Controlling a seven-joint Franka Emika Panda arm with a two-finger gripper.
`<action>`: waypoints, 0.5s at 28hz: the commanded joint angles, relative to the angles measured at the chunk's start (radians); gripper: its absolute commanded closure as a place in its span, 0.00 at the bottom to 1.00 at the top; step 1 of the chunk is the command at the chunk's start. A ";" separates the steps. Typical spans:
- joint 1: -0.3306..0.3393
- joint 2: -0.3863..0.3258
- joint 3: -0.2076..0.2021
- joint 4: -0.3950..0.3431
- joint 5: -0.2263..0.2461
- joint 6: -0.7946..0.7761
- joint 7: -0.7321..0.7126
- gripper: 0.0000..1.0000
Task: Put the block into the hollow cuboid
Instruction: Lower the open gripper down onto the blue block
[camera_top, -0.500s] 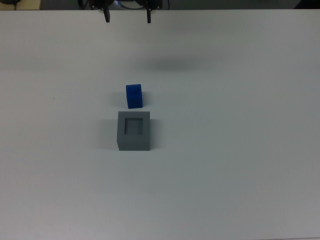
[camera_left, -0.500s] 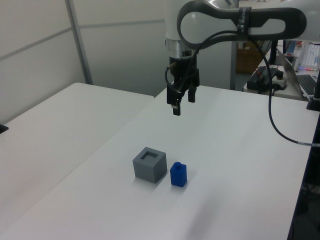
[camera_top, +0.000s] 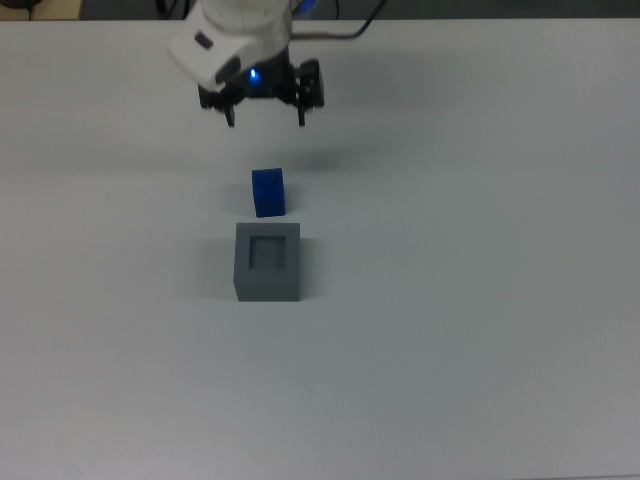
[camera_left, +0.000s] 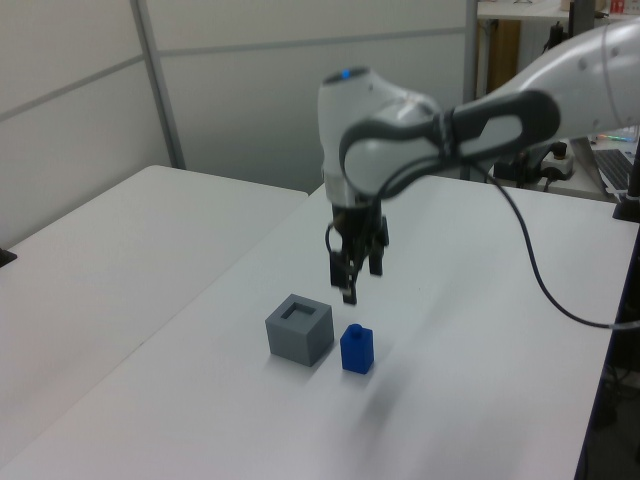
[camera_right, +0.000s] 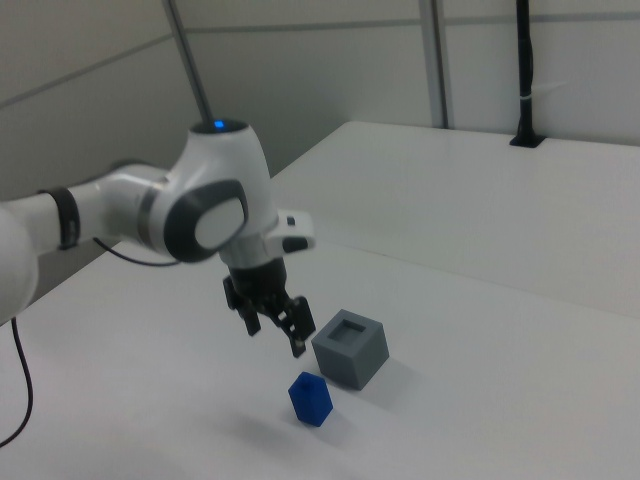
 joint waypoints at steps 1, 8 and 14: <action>0.003 0.018 -0.001 -0.105 0.006 0.149 -0.029 0.00; 0.000 0.105 -0.001 -0.107 -0.020 0.239 -0.027 0.00; 0.003 0.156 0.002 -0.099 -0.032 0.284 -0.027 0.00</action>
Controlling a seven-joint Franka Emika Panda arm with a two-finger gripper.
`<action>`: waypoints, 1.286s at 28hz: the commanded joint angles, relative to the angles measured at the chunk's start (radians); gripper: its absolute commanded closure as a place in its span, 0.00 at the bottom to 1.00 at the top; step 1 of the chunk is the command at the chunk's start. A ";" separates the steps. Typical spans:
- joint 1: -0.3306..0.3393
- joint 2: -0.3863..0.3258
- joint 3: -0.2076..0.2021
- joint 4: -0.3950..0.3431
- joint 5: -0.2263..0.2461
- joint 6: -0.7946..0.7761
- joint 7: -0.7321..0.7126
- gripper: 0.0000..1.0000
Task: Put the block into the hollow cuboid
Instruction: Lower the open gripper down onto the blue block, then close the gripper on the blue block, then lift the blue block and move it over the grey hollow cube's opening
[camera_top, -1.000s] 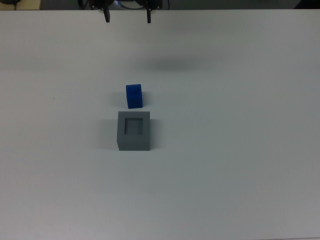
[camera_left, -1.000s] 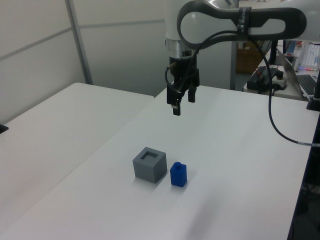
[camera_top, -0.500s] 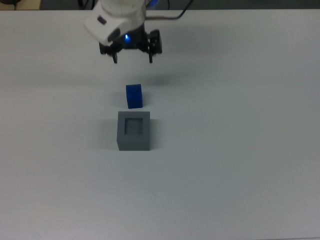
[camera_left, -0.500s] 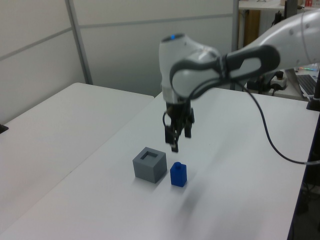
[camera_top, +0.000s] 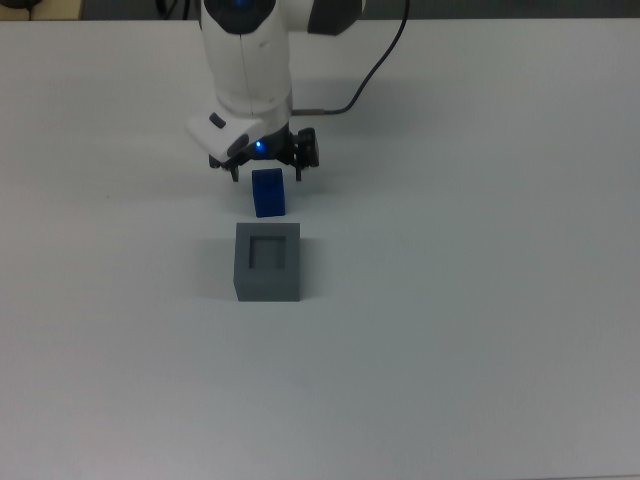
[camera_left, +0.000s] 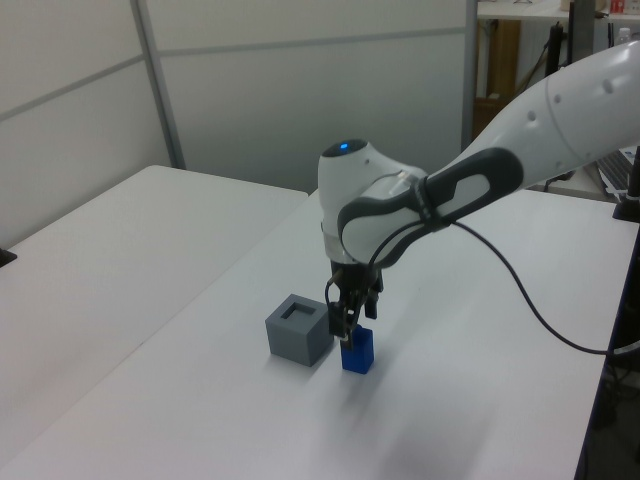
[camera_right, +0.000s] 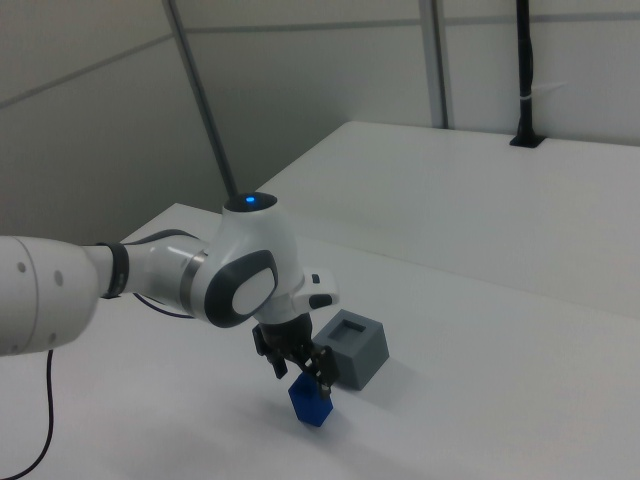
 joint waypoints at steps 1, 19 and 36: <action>0.003 0.030 0.014 0.003 -0.023 0.032 -0.019 0.00; 0.002 -0.022 0.025 0.021 -0.065 -0.045 -0.094 1.00; -0.020 0.079 0.012 0.401 0.000 -0.194 -0.028 1.00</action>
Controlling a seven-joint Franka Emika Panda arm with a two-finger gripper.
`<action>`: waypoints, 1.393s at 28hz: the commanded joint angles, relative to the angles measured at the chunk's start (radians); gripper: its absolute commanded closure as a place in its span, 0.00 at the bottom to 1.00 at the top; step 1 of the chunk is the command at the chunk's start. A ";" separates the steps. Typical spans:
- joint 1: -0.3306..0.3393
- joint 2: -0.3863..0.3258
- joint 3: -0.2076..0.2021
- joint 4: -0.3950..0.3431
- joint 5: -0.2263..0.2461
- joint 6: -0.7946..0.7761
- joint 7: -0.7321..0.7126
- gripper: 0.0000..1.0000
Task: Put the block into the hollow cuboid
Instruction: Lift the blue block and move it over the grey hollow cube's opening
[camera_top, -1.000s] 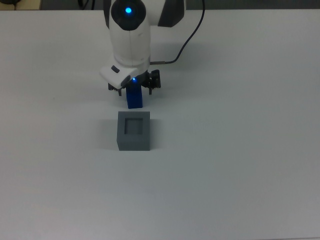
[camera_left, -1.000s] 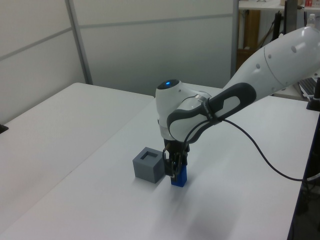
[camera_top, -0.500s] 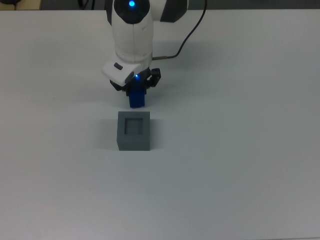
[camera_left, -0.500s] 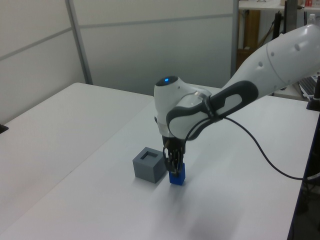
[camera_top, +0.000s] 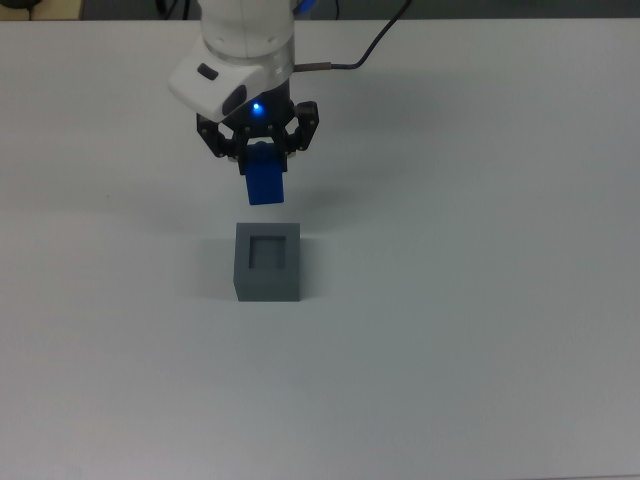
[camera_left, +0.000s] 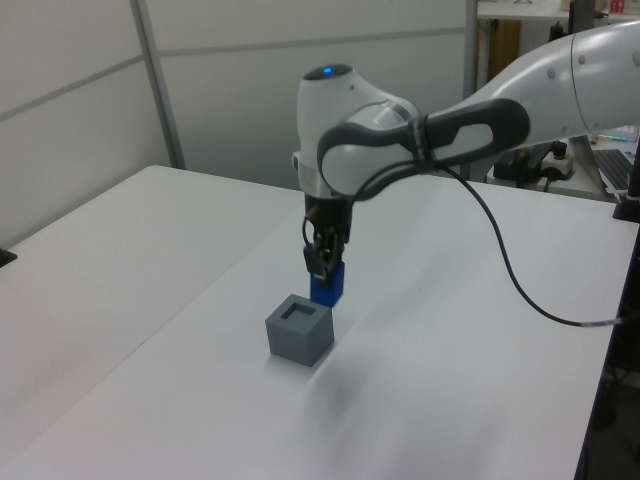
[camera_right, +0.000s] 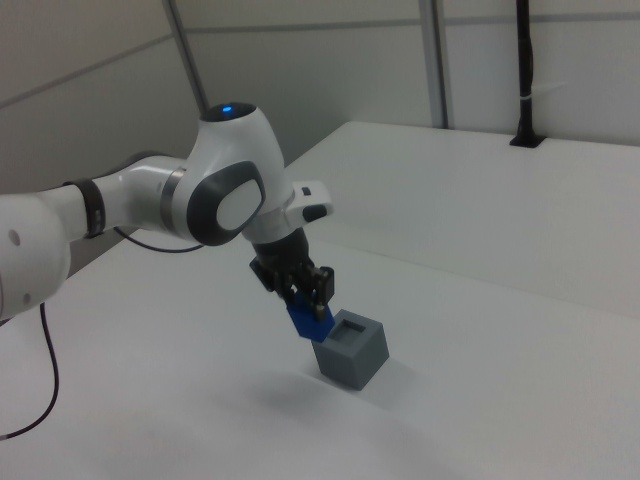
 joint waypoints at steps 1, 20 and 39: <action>-0.004 0.114 -0.006 0.146 0.019 -0.015 0.048 1.00; -0.001 0.201 0.002 0.163 0.007 0.109 0.134 1.00; -0.004 0.197 -0.004 0.135 0.004 0.094 0.130 1.00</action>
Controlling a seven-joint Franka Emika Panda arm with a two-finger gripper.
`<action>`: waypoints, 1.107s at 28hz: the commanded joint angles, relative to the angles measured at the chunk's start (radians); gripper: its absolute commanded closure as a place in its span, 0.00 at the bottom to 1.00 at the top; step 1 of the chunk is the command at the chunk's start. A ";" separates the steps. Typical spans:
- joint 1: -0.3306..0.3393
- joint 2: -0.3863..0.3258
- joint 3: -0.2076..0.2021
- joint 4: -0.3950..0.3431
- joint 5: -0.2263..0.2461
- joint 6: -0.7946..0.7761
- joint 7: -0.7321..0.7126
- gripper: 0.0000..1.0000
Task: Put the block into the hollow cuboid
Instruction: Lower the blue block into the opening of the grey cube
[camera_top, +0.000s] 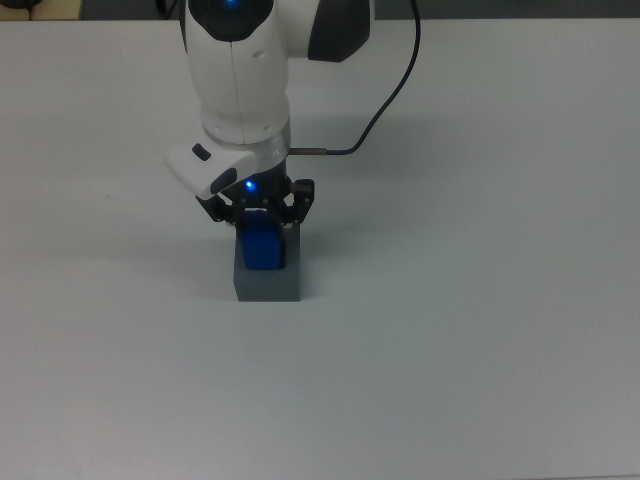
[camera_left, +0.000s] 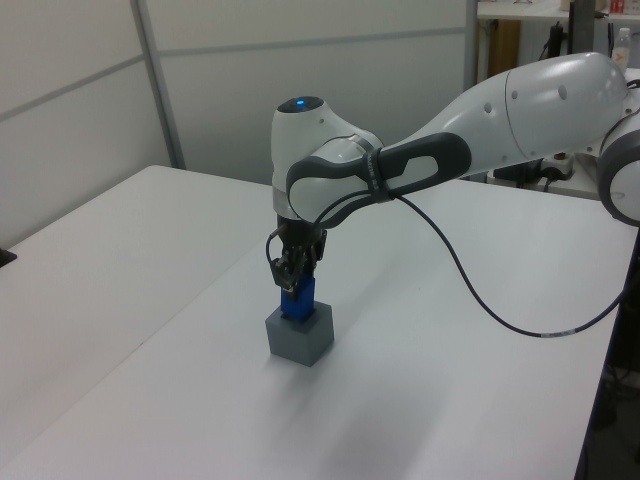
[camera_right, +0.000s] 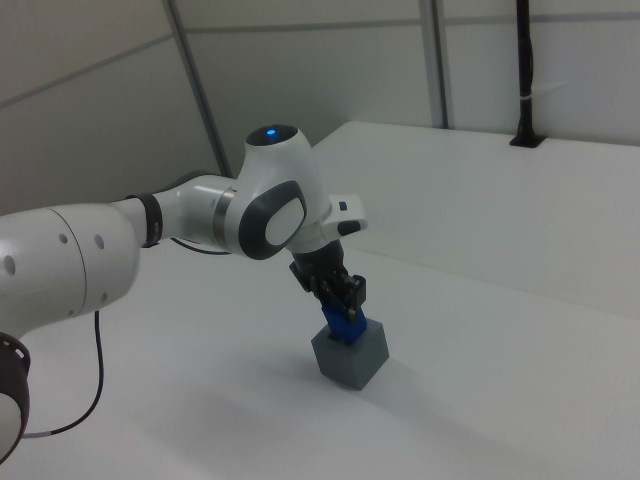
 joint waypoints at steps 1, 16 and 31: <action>0.006 -0.008 -0.006 -0.004 0.003 -0.010 0.010 1.00; 0.006 -0.019 -0.015 -0.007 0.001 -0.073 -0.026 0.99; 0.006 -0.010 -0.009 0.004 -0.005 -0.056 -0.043 0.97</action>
